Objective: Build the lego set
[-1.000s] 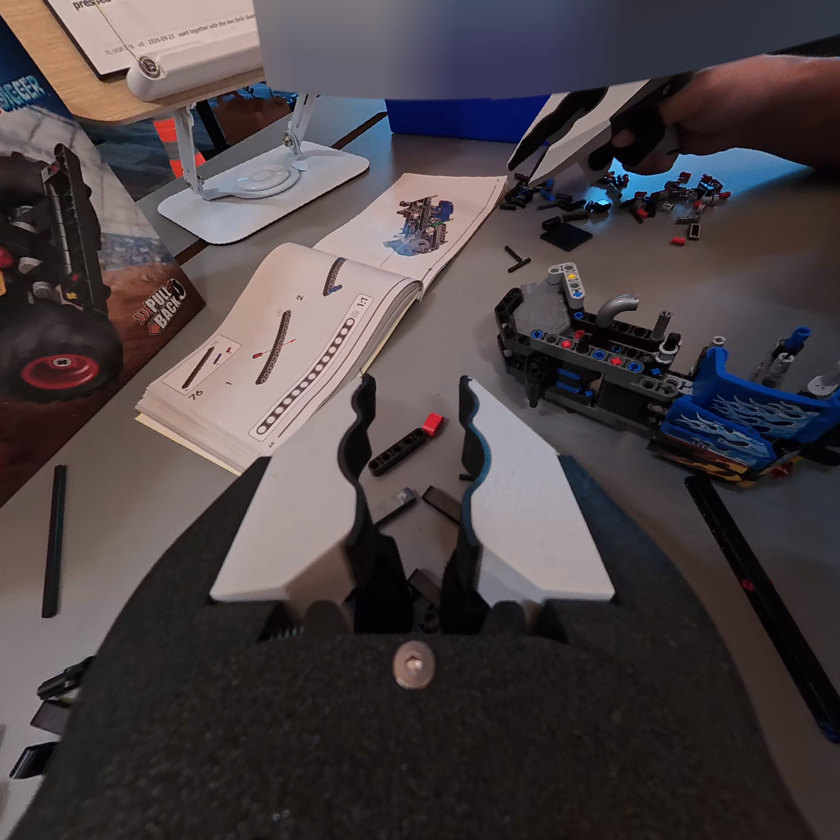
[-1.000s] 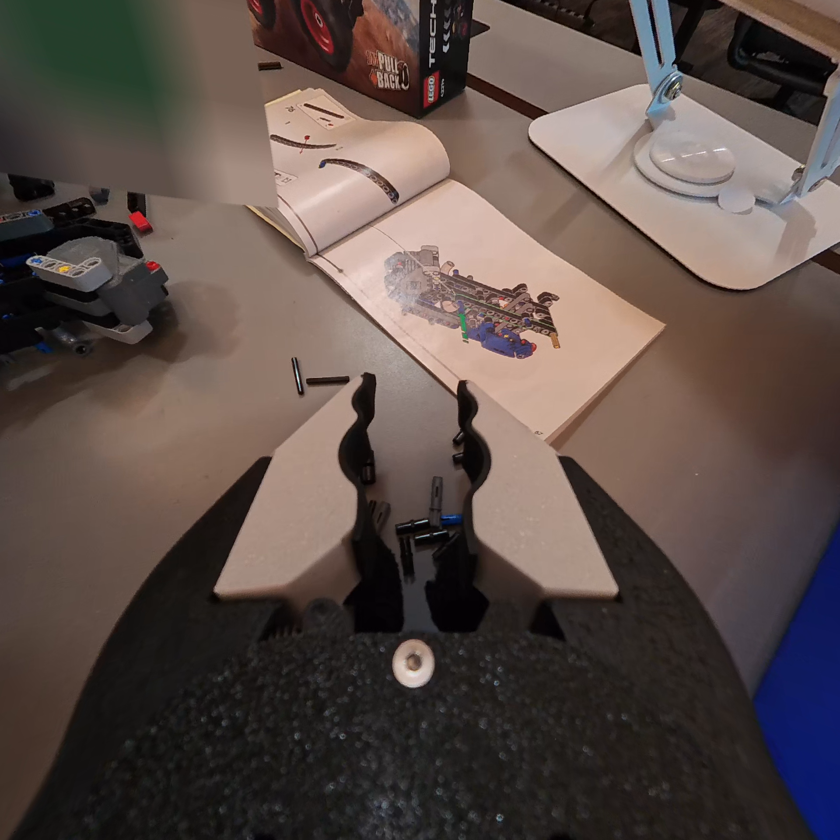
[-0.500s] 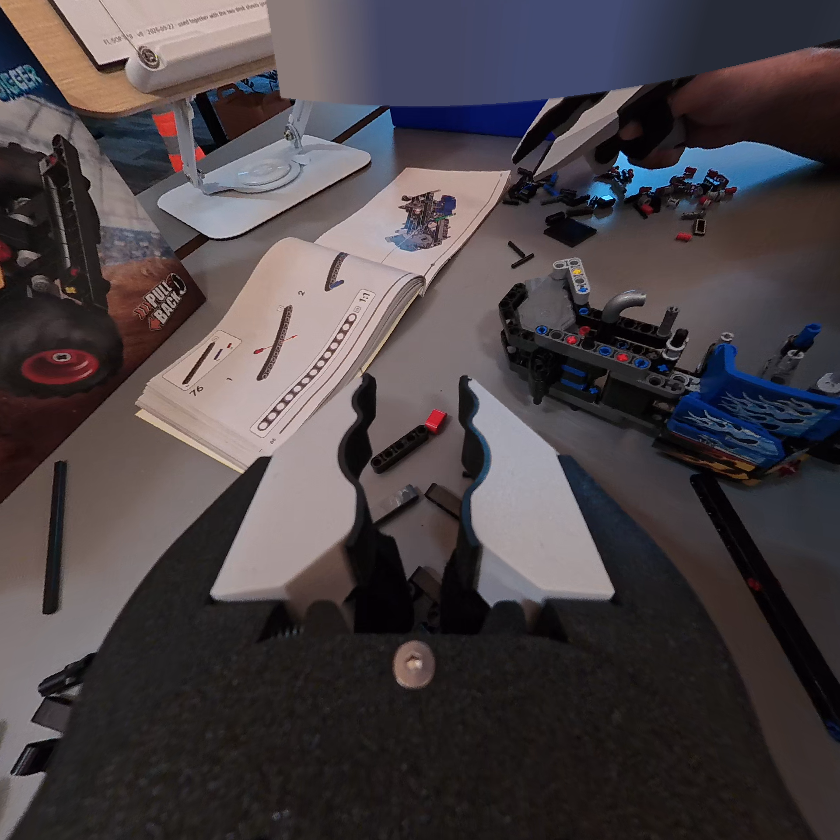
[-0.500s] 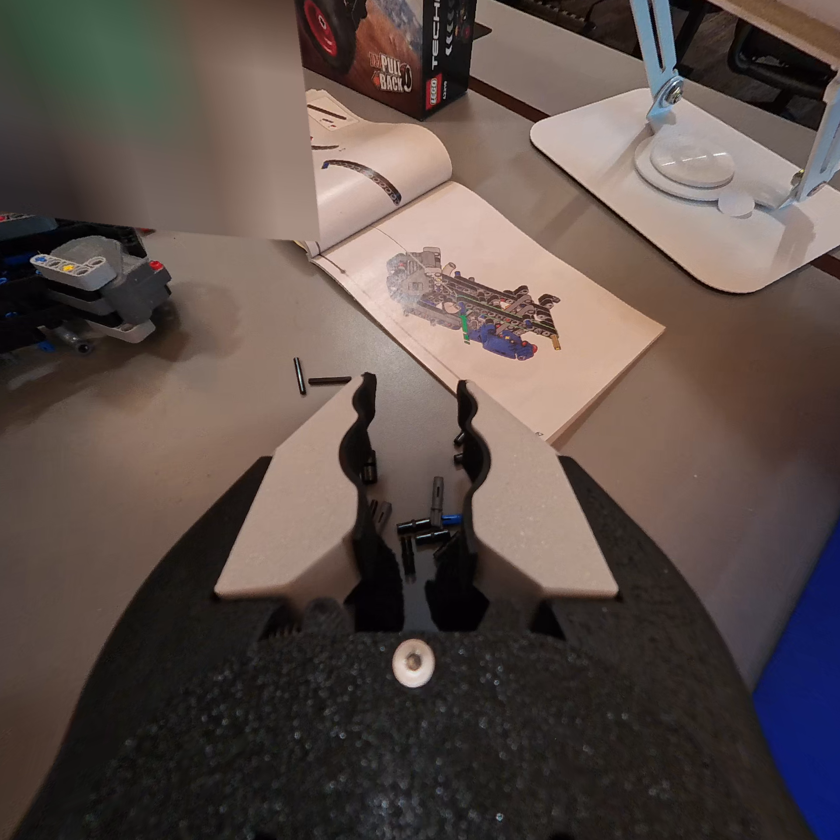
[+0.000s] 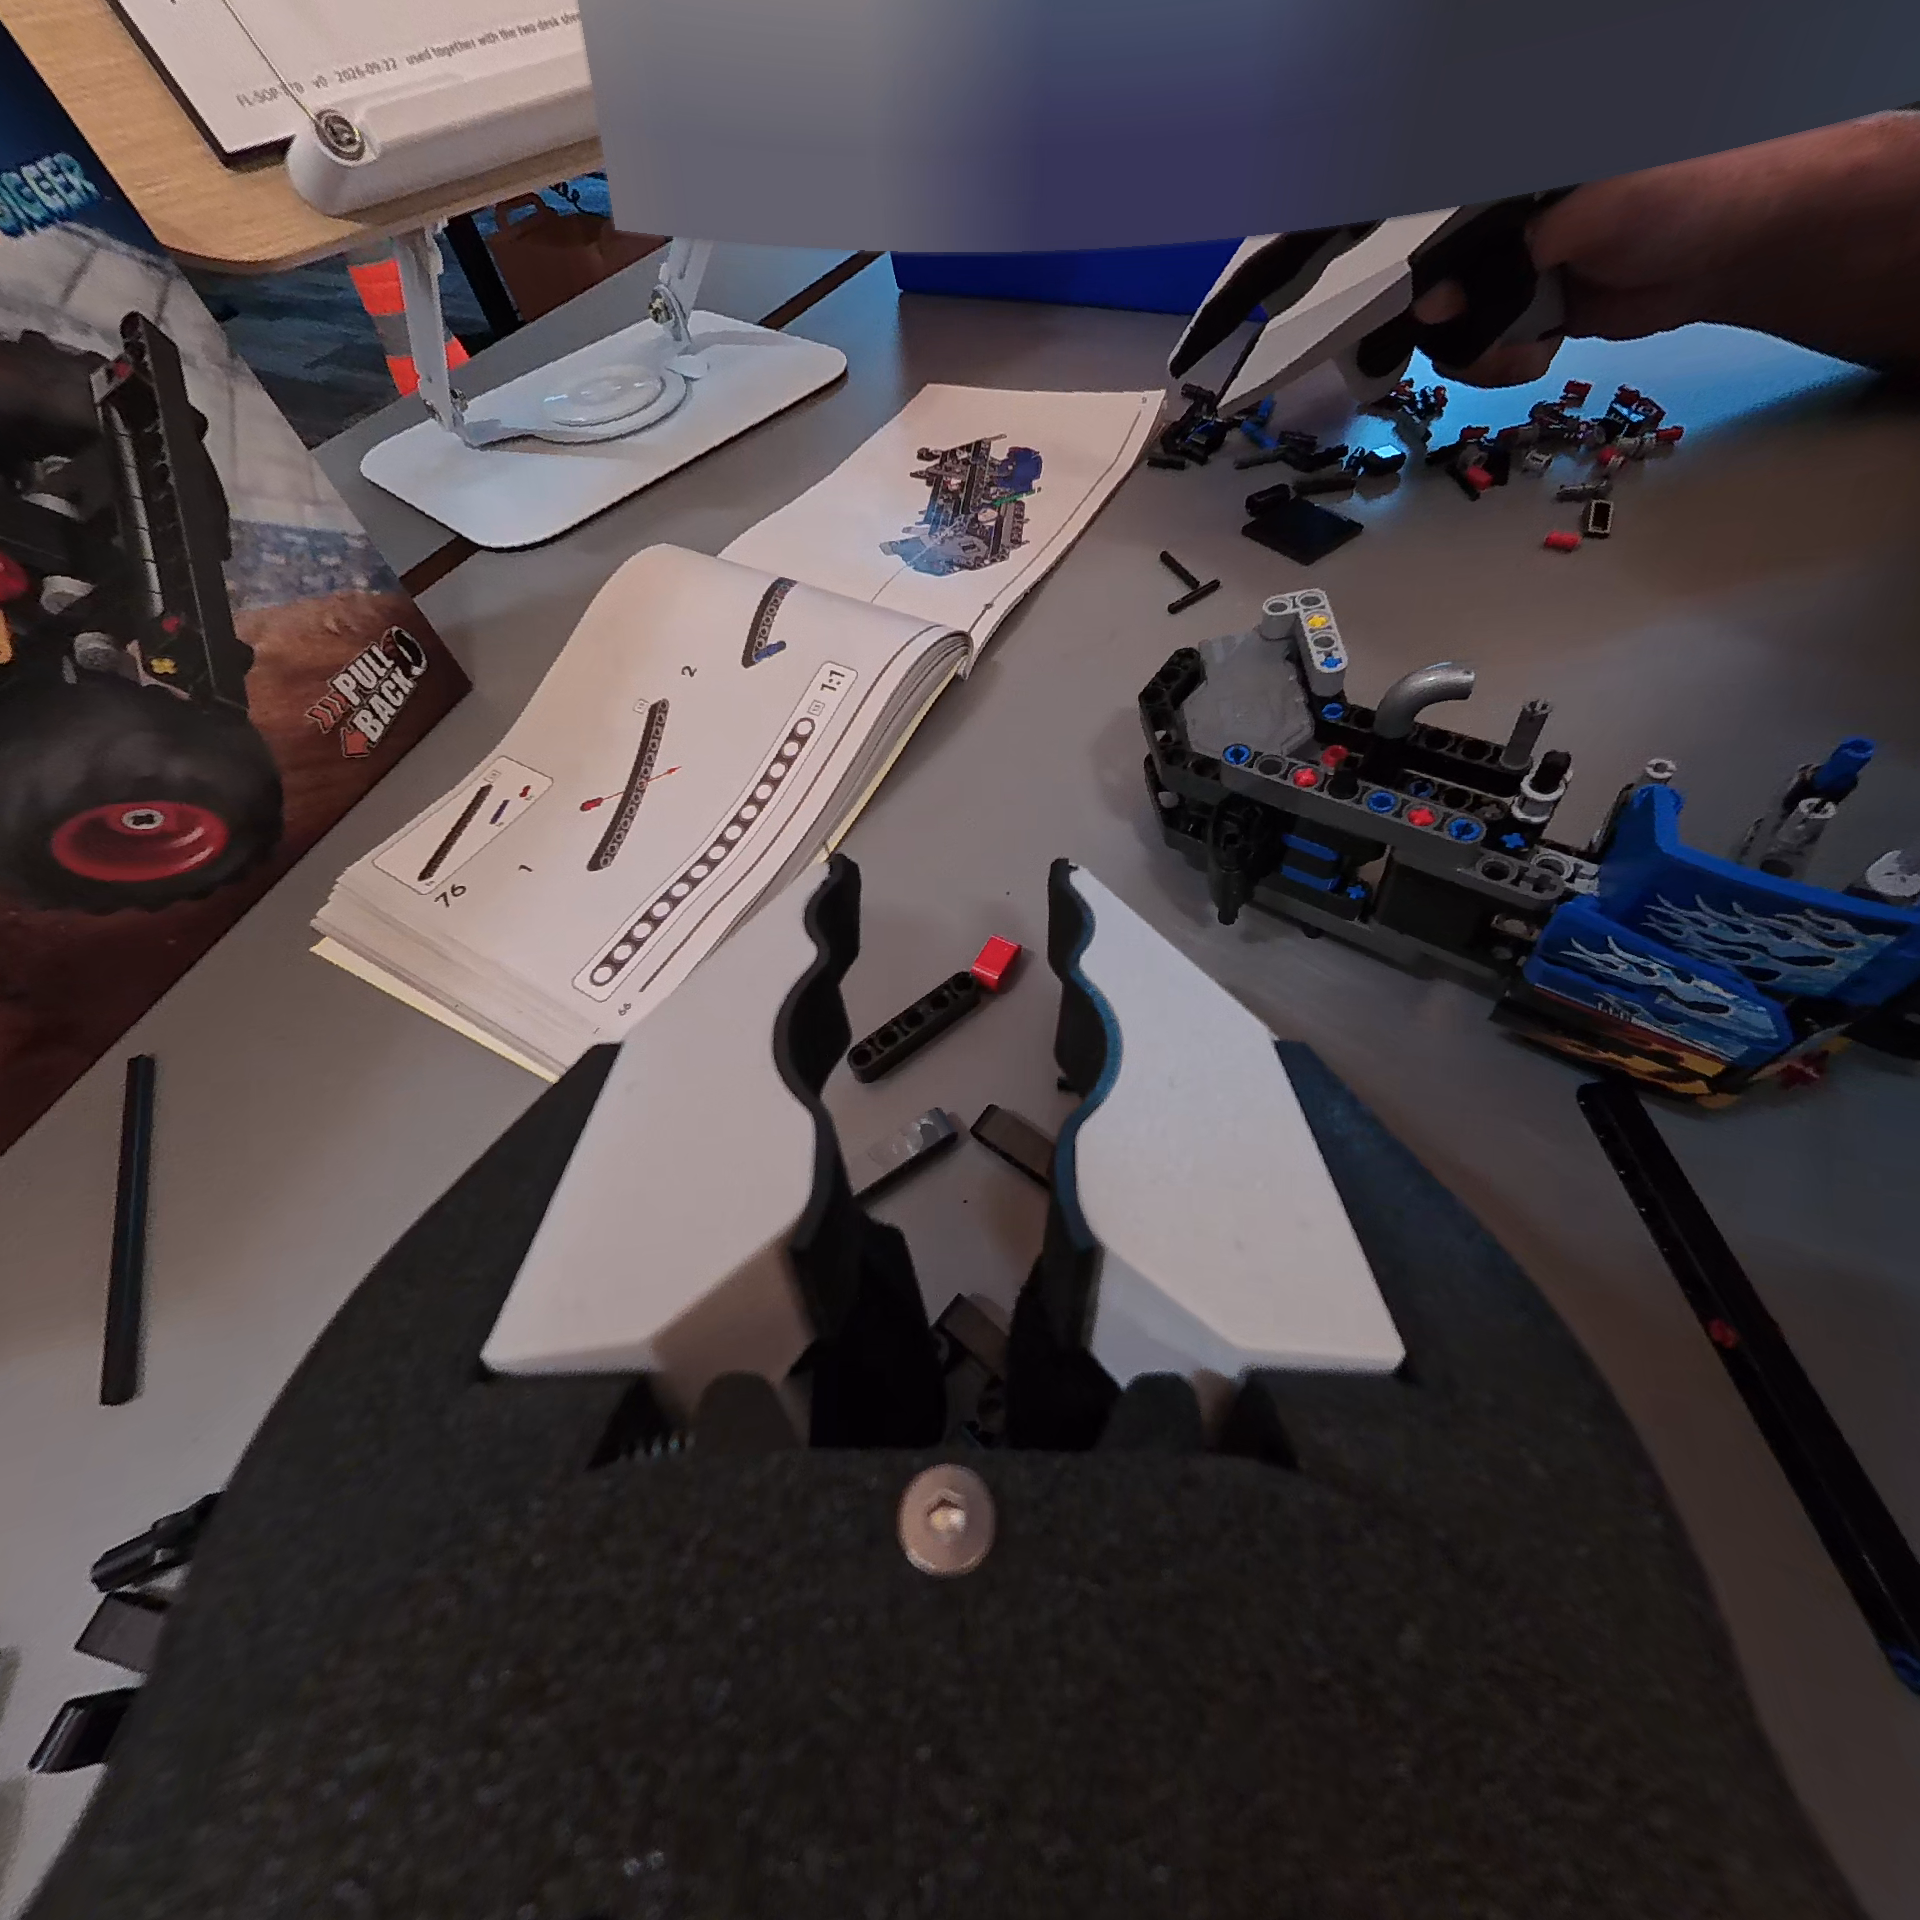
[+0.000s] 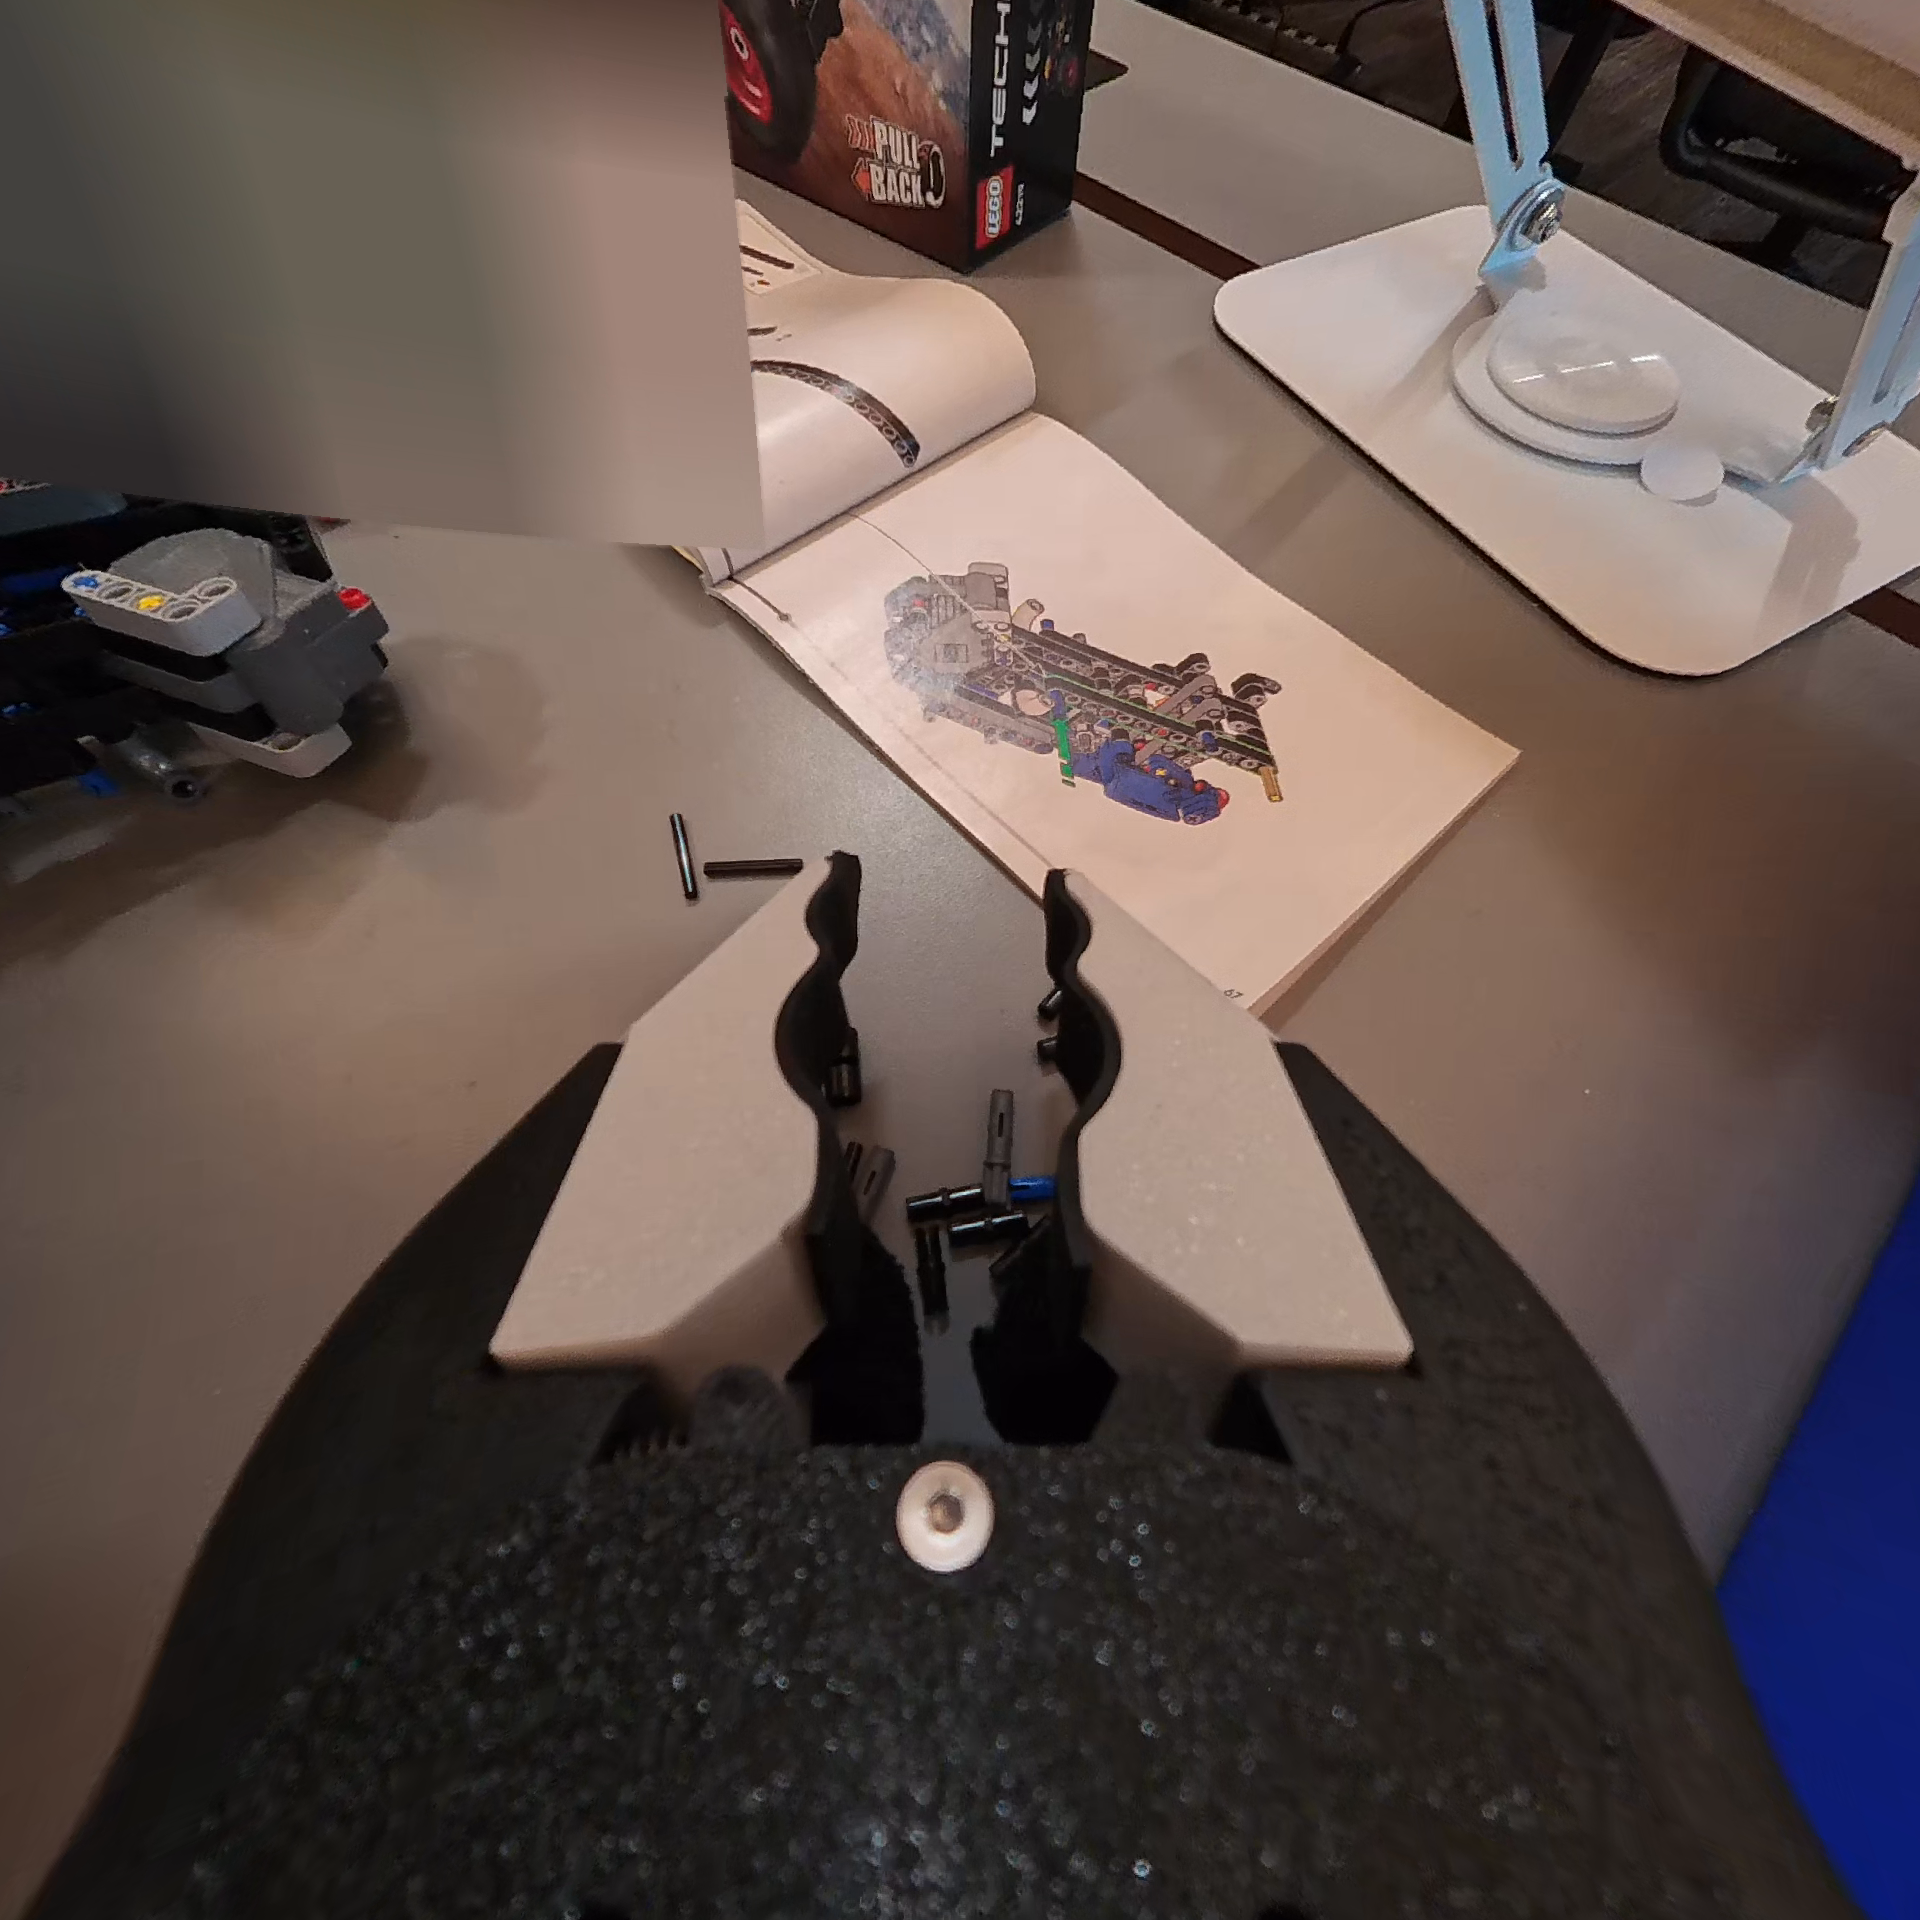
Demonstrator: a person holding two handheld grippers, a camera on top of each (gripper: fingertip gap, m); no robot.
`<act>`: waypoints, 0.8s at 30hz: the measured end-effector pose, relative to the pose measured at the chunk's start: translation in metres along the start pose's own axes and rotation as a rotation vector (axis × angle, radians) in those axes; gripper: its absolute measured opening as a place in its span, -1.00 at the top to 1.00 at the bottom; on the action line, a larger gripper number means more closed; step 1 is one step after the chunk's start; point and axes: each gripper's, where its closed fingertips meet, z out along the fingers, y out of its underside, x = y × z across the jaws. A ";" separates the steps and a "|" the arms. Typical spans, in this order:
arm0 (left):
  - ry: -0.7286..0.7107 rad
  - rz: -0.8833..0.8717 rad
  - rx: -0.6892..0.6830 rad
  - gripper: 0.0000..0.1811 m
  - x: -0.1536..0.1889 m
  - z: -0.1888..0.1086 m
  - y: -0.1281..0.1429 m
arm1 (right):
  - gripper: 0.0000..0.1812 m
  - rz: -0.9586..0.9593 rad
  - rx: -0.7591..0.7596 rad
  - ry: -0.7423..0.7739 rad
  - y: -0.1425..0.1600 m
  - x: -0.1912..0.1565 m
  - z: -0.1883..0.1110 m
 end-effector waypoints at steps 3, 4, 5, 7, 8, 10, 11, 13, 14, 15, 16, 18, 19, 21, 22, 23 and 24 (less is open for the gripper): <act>0.004 -0.003 -0.001 0.62 0.001 0.000 -0.001 | 0.61 -0.002 0.001 0.001 -0.001 -0.001 0.000; 0.009 0.000 -0.002 0.62 0.003 0.000 -0.003 | 0.61 0.000 0.003 -0.003 -0.002 -0.002 -0.001; 0.008 0.013 -0.011 0.62 0.006 0.000 -0.006 | 0.61 -0.001 0.000 -0.003 -0.002 -0.003 -0.001; -0.044 0.054 -0.044 0.63 0.003 -0.001 -0.010 | 0.61 -0.014 -0.012 0.008 -0.002 -0.002 -0.001; -0.069 0.069 -0.063 0.64 0.002 -0.002 -0.010 | 0.61 -0.023 -0.009 0.014 -0.004 -0.003 -0.001; -0.073 0.084 -0.089 0.65 0.004 -0.004 -0.010 | 0.61 -0.041 -0.002 0.031 -0.007 -0.003 -0.003; -0.081 0.082 -0.091 0.66 0.004 -0.005 -0.010 | 0.62 -0.053 0.003 0.042 -0.009 -0.003 -0.004; -0.069 0.066 -0.100 0.67 0.007 -0.007 -0.011 | 0.63 -0.075 0.022 0.064 -0.015 -0.003 -0.007; -0.070 0.056 -0.107 0.68 0.007 -0.009 -0.012 | 0.64 -0.083 0.030 0.071 -0.017 -0.004 -0.008; -0.076 0.040 -0.109 0.68 0.006 -0.012 -0.014 | 0.65 -0.091 0.038 0.074 -0.019 -0.005 -0.009; -0.065 0.017 -0.110 0.68 0.009 -0.016 -0.016 | 0.66 -0.096 0.047 0.071 -0.020 -0.008 -0.010; -0.041 -0.039 -0.097 0.68 0.017 -0.029 -0.026 | 0.68 -0.108 0.051 0.068 -0.022 -0.012 -0.011; -0.012 -0.063 -0.105 0.67 0.027 -0.036 -0.028 | 0.68 -0.106 0.050 0.076 -0.022 -0.012 -0.012; -0.013 -0.096 -0.122 0.68 0.042 -0.053 -0.027 | 0.66 -0.073 0.063 0.049 -0.026 -0.020 -0.016; -0.026 -0.109 -0.134 0.68 0.050 -0.062 -0.022 | 0.65 -0.059 0.074 0.028 -0.030 -0.027 -0.020; -0.011 -0.122 -0.169 0.68 0.064 -0.071 -0.013 | 0.65 -0.056 0.090 0.011 -0.035 -0.036 -0.025; 0.010 -0.135 -0.211 0.68 0.079 -0.079 -0.002 | 0.66 -0.060 0.108 0.006 -0.040 -0.045 -0.030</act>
